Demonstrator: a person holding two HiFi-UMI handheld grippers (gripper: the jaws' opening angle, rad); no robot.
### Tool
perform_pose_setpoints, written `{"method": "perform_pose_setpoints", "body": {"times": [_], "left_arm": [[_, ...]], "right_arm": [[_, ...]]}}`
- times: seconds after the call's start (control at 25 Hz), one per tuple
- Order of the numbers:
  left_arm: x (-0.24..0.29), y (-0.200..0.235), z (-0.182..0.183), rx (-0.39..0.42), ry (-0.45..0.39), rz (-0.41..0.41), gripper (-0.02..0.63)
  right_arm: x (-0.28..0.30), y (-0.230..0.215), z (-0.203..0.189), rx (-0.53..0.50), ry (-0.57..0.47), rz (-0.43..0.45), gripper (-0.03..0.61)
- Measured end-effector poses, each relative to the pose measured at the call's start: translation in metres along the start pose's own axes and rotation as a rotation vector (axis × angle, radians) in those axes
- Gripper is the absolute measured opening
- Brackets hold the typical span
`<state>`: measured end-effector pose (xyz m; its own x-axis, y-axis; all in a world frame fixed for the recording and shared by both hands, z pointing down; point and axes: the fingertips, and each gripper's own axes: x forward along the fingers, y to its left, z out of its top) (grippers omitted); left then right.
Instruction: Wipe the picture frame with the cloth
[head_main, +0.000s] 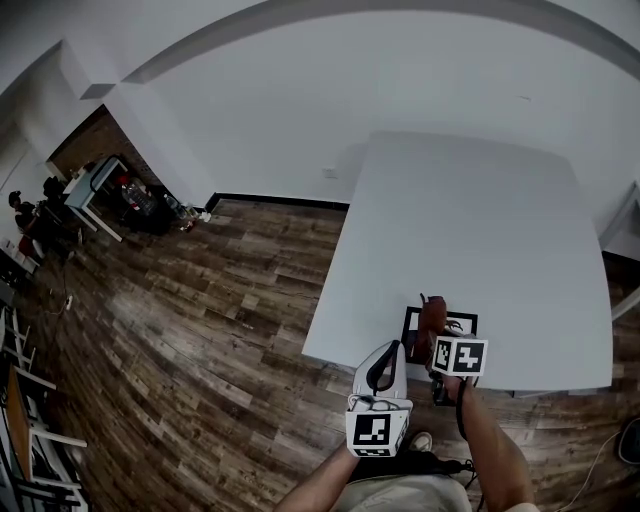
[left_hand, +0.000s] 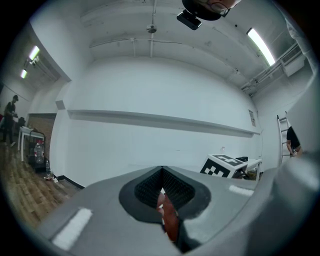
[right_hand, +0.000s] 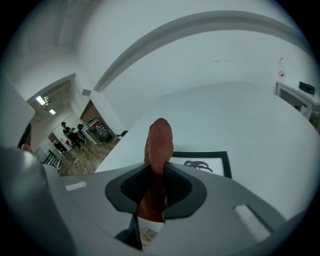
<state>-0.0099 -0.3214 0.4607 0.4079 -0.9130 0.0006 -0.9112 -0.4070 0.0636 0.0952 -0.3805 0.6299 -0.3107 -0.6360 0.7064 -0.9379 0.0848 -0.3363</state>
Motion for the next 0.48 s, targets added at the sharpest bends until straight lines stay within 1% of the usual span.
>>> {"method": "perform_pose_setpoints", "body": {"times": [0.12,0.24,0.36,0.48], "left_arm": [[-0.002,0.005,-0.001,-0.015,0.009,0.014,0.0],[-0.004,0.009,-0.003,-0.02,0.019,0.021,0.0],[-0.009,0.011,-0.003,-0.016,0.021,0.023,0.0],[-0.009,0.012,-0.004,-0.011,0.022,0.023,0.0]], "right_arm": [[0.02,0.023,-0.015,-0.011,0.055,0.018,0.097],[0.034,0.036,-0.03,-0.015,0.097,0.017,0.097],[0.038,0.039,-0.04,-0.021,0.113,0.013,0.097],[0.038,0.032,-0.041,-0.015,0.119,0.003,0.097]]}}
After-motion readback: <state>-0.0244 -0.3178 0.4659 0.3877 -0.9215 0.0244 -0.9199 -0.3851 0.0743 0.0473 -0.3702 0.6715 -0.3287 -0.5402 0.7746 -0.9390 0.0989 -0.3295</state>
